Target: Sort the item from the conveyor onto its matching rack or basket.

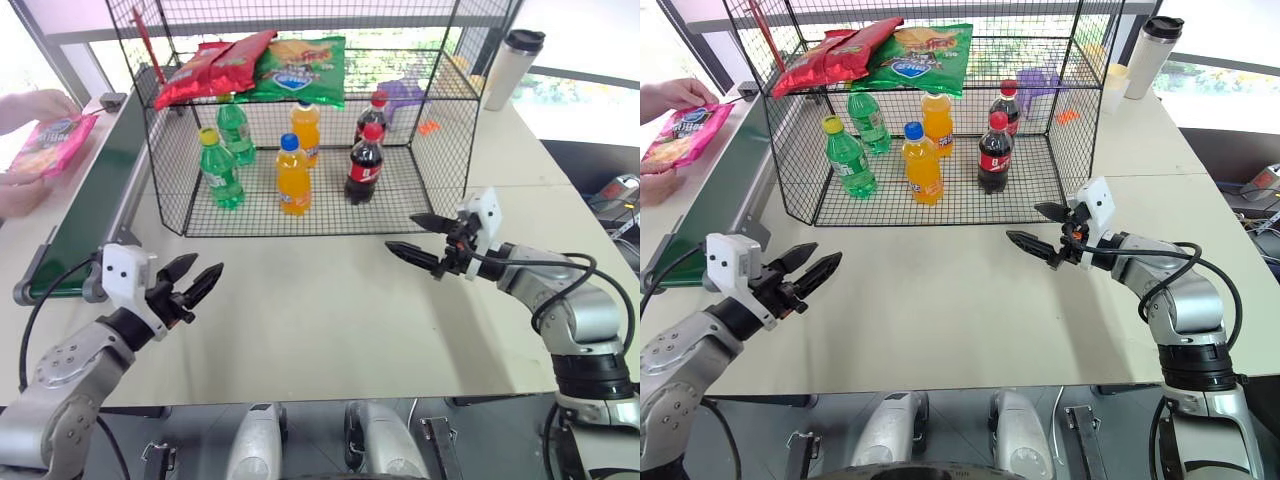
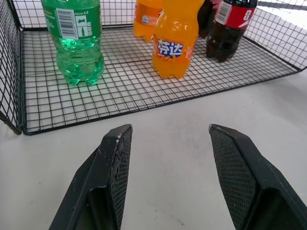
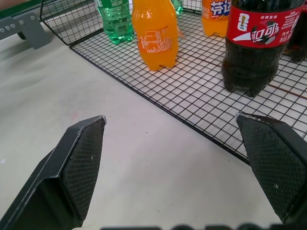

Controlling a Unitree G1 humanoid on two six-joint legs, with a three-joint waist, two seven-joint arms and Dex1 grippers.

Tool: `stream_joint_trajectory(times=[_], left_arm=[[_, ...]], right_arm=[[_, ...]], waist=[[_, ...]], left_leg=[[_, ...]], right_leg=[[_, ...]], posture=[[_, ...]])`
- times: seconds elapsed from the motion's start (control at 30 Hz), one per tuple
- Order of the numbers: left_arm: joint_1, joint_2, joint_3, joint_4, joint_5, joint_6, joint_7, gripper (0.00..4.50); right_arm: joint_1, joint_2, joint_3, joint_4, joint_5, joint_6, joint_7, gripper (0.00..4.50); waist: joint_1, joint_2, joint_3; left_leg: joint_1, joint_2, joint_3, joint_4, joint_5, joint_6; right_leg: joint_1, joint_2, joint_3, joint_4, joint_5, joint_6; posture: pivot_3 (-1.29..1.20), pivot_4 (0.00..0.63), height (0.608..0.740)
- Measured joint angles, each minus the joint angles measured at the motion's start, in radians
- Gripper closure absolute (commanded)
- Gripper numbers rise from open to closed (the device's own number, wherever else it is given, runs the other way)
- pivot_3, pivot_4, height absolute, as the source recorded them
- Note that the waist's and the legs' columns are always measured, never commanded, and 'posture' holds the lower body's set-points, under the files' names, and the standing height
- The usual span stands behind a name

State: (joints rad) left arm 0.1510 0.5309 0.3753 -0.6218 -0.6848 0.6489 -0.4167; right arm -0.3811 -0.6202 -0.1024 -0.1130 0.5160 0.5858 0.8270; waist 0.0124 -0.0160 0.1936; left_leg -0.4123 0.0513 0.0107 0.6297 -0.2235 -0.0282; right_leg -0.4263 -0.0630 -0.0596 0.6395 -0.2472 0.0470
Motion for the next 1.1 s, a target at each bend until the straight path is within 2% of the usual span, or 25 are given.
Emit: stream_joint_trajectory(times=[1.1], left_arm=[[0.023,-0.012,-0.011,-0.009,0.045,-0.006,0.026,1.85]], right_arm=[[-0.04,0.019,0.027,0.031,-0.03,-0.026,0.004,0.04]], waist=[[-0.002,0.0,0.0]], left_leg=[[0.001,0.0,0.001,0.0,0.0,0.0]], right_leg=[[0.0,0.0,0.001,0.0,0.0,0.0]], posture=[[0.0,0.15,0.74]])
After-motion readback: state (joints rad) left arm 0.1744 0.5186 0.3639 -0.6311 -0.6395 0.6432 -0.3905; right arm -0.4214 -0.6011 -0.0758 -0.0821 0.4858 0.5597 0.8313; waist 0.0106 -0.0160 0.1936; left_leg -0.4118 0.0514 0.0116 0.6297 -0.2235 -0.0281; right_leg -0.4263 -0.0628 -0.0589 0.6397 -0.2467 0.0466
